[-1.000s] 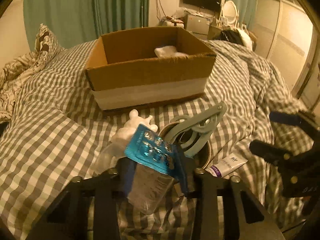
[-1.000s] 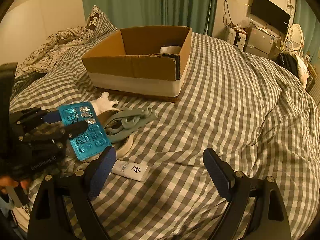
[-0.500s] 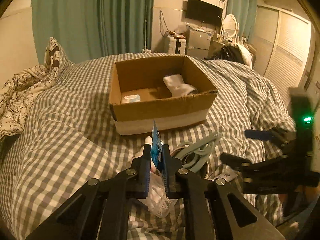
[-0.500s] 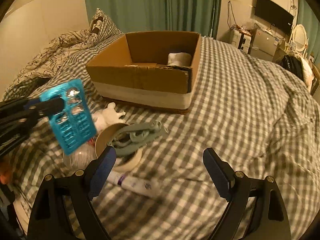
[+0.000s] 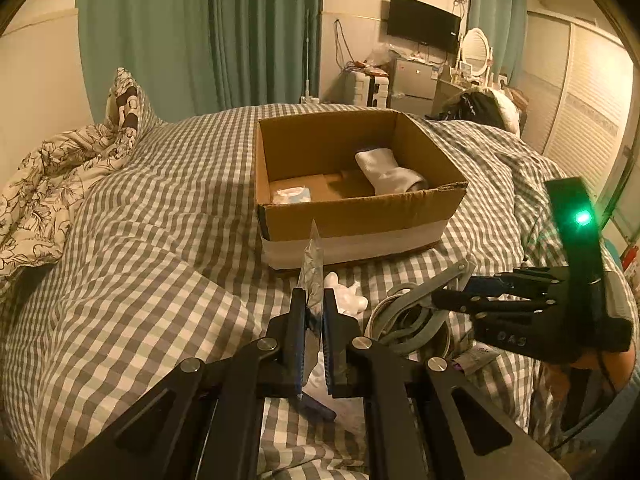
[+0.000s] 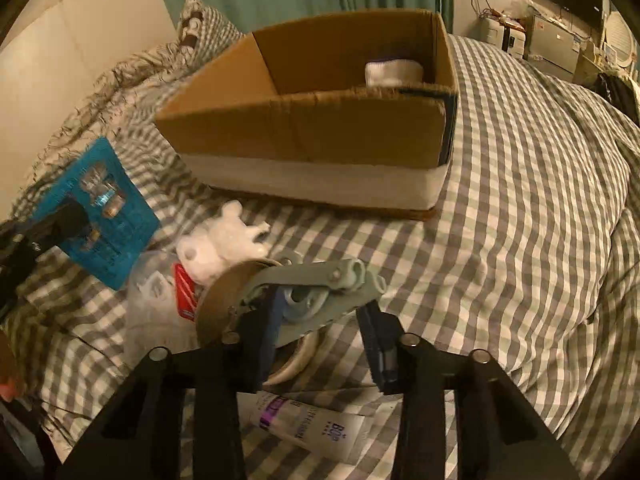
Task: Organize objects
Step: 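Grasp the grey clip with the right tool while the left tool holds the blister pack, then lower the blister pack and grey clip into the box and release both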
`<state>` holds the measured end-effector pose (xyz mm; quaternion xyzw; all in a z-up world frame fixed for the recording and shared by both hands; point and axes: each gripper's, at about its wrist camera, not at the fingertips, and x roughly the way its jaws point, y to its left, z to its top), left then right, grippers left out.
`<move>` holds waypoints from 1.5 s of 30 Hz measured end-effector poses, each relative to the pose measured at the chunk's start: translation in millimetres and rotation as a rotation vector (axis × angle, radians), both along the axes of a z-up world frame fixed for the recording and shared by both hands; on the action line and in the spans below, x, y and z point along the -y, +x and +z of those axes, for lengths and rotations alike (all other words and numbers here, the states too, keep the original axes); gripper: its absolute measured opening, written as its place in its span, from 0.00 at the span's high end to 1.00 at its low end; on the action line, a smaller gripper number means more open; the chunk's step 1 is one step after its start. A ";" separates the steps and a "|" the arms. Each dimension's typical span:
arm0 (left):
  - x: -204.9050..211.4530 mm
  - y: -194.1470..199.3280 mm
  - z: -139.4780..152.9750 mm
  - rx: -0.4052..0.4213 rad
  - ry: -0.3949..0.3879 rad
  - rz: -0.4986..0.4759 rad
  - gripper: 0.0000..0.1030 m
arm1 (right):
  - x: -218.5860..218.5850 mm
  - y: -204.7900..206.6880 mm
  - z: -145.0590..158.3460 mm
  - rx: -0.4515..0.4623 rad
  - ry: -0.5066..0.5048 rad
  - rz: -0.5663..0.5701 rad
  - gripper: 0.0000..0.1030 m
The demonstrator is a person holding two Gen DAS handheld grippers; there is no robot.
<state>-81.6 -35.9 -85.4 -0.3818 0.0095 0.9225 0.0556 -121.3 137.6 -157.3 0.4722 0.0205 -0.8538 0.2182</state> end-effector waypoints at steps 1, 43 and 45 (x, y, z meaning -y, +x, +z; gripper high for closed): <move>0.4 0.5 0.5 0.001 0.002 0.001 0.93 | -0.3 2.0 3.7 -0.005 -0.007 0.010 0.73; -12.2 -7.1 30.6 -0.034 0.066 -0.021 0.93 | -3.6 16.5 42.5 -0.093 0.062 0.102 0.86; -12.5 -7.7 29.7 -0.030 0.068 -0.022 0.93 | -6.8 16.9 50.7 -0.096 0.031 0.101 0.86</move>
